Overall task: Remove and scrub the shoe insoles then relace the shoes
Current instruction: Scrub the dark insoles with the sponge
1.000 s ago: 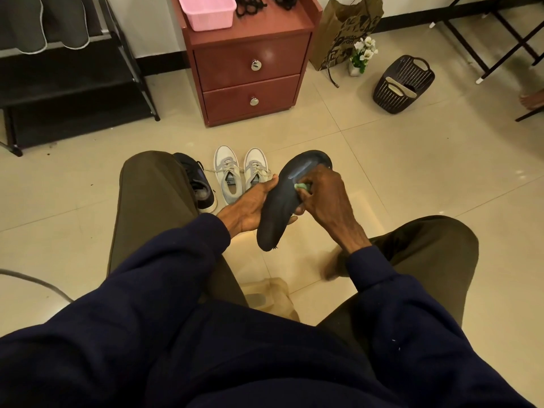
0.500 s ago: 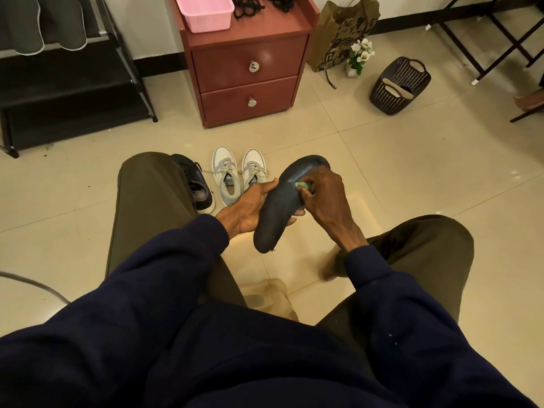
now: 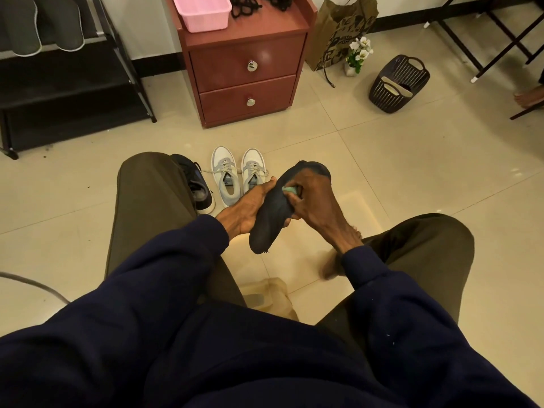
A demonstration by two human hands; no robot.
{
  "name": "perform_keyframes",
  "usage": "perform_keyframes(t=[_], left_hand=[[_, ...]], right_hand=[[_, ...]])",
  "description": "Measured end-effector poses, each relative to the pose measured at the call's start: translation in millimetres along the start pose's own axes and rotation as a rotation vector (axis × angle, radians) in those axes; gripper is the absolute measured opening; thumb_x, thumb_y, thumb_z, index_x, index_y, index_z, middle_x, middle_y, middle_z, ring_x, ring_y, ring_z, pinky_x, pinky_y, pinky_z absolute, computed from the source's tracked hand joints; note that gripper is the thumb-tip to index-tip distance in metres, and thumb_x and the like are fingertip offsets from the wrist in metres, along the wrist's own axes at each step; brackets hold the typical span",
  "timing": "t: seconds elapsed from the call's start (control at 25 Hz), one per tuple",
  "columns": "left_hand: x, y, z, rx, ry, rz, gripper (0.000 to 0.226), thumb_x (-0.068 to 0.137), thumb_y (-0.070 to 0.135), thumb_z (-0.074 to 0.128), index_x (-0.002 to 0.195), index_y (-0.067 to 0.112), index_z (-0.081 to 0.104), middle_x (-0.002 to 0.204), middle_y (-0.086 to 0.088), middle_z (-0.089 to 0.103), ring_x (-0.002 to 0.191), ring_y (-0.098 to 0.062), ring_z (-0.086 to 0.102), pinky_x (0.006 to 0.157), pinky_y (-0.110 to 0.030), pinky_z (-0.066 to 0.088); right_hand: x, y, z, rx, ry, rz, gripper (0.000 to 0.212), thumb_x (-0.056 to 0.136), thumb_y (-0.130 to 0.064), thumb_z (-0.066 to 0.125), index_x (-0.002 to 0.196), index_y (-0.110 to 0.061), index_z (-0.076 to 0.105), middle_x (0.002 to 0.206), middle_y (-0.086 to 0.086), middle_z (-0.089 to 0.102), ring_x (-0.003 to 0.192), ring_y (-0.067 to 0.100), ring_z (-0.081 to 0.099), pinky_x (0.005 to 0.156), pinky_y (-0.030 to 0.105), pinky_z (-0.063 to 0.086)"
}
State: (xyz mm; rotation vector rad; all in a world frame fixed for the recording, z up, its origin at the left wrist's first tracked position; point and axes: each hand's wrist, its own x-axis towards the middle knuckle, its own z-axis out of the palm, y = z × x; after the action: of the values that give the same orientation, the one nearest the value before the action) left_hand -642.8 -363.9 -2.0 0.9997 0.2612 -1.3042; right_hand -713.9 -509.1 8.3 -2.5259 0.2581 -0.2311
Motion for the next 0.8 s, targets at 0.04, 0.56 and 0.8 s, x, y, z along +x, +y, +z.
perform_keyframes(t=[0.04, 0.56, 0.8], left_hand=[[1.2, -0.1, -1.8, 0.017, 0.048, 0.010, 0.044, 0.105, 0.048, 0.049, 0.099, 0.011, 0.071, 0.088, -0.013, 0.073, 0.070, -0.028, 0.069, 0.063, -0.037, 0.059], [1.5, 2.0, -5.0, 0.112, 0.165, 0.056, 0.038, 0.102, 0.045, 0.057, 0.087, 0.014, 0.072, 0.077, -0.005, 0.074, 0.065, -0.019, 0.070, 0.064, -0.029, 0.058], [-2.9, 0.5, -1.9, 0.020, 0.018, 0.003, 0.047, 0.106, 0.048, 0.045, 0.110, 0.007, 0.069, 0.098, -0.019, 0.073, 0.078, -0.034, 0.068, 0.064, -0.037, 0.056]], right_hand=[[-4.2, -10.1, 3.8, 0.022, -0.092, -0.062, 0.006, 0.086, -0.011, 0.075, 0.093, -0.011, 0.075, 0.089, 0.001, 0.067, 0.077, 0.009, 0.057, 0.066, 0.014, 0.040], [-11.6, -31.5, 7.1, 0.074, -0.247, -0.164, 0.005, 0.088, -0.011, 0.074, 0.093, -0.011, 0.075, 0.092, -0.001, 0.069, 0.078, 0.009, 0.060, 0.065, 0.015, 0.046], [0.2, 4.1, -5.5, -0.118, 0.126, 0.054, 0.005, 0.087, -0.013, 0.075, 0.092, -0.011, 0.075, 0.090, 0.006, 0.069, 0.084, 0.019, 0.061, 0.070, 0.027, 0.045]])
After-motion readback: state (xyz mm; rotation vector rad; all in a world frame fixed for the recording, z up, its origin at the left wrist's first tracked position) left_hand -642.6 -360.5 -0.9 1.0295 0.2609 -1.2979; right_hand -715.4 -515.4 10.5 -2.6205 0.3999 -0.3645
